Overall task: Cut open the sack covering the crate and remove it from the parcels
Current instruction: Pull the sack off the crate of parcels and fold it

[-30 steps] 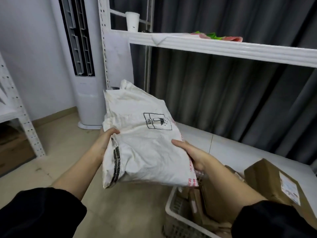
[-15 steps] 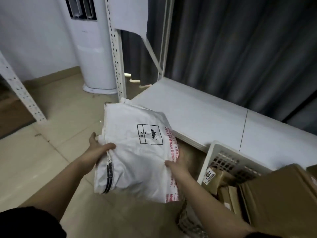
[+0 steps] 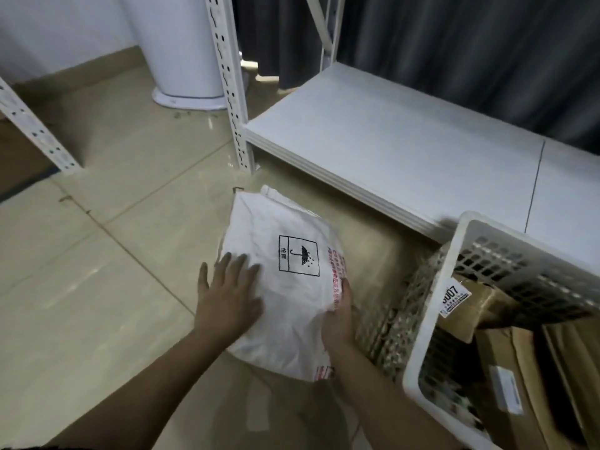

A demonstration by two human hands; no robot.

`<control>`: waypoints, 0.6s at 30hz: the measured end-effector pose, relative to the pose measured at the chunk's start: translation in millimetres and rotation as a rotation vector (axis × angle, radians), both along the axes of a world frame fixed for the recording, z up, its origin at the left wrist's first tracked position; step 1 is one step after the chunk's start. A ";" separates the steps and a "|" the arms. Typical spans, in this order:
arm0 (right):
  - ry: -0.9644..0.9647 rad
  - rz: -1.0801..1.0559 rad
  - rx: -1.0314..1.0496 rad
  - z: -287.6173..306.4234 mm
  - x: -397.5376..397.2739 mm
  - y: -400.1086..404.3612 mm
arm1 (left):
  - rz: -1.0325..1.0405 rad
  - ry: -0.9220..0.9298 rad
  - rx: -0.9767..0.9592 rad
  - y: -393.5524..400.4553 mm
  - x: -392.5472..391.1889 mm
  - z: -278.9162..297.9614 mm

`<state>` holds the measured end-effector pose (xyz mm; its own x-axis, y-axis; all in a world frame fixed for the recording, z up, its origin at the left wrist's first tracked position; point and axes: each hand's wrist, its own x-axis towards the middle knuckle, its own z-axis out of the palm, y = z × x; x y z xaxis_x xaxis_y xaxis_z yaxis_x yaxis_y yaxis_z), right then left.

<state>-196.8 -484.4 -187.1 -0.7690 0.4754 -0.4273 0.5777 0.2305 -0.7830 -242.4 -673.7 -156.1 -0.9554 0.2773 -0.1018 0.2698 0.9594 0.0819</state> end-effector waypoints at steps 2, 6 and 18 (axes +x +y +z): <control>-0.009 0.045 0.103 -4.3 -3.1 4.1 | -0.074 -0.125 -0.169 -8.4 14.8 -22.4; -0.082 0.293 0.625 -8.6 6.0 -3.8 | 0.026 -0.285 -0.234 -19.1 22.2 -61.6; -0.347 0.996 0.664 -62.3 41.3 8.6 | -0.004 -0.523 -0.180 -28.5 6.2 -89.7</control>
<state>-155.5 -475.8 -249.5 -0.8128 -0.0477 -0.5805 0.0774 0.9790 -0.1888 -236.3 -702.2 -245.9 -0.7637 0.2154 -0.6086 0.2408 0.9697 0.0411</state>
